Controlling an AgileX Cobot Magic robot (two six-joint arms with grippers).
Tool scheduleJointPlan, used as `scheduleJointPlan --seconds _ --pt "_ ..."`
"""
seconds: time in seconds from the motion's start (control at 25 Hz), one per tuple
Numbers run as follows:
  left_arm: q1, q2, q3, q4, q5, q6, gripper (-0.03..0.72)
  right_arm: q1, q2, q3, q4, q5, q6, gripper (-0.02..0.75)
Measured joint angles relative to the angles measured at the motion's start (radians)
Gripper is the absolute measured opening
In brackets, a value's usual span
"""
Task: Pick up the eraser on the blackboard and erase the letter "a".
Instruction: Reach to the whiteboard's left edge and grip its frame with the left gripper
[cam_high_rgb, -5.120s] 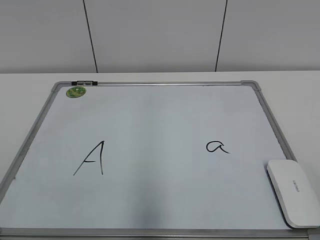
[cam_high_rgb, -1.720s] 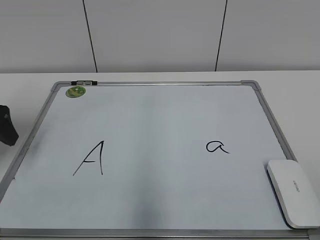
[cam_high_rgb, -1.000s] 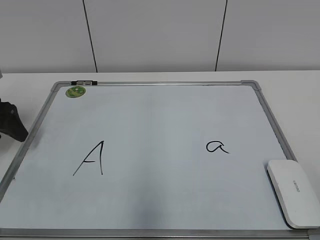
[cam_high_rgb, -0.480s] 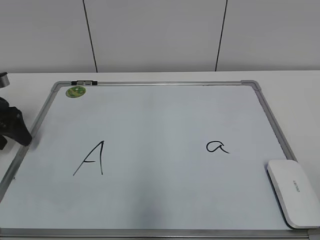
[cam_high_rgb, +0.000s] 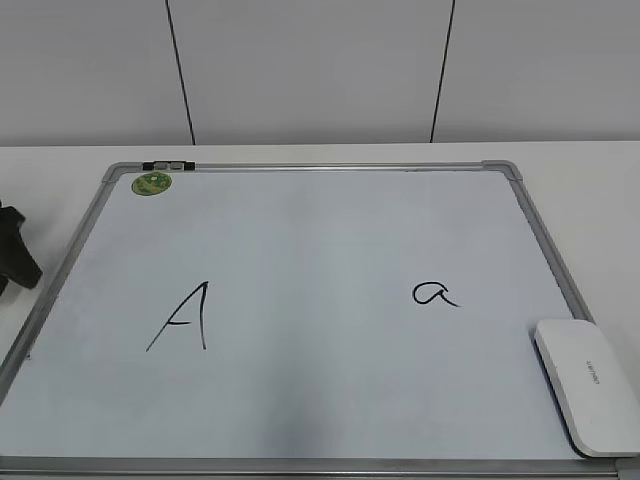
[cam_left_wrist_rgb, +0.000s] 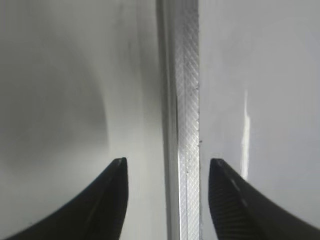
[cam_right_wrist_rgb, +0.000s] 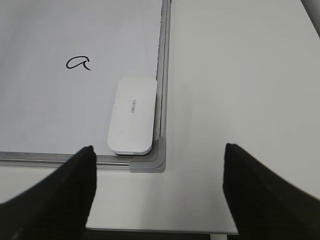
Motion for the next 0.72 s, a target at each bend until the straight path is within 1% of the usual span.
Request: scheduleJointPlan --seconds 0.24,0.44,0.72 --pt "0.007 0.037 -0.050 -0.041 0.036 0.000 0.363 0.000 0.000 0.000 0.000 0.000 0.000 0.587" --pt "0.007 0.056 -0.061 -0.062 0.049 0.000 0.294 0.000 0.000 0.000 0.000 0.000 0.000 0.587" --pt "0.007 0.071 -0.061 -0.070 0.049 0.000 0.269 0.000 0.000 0.000 0.000 0.000 0.000 0.587"
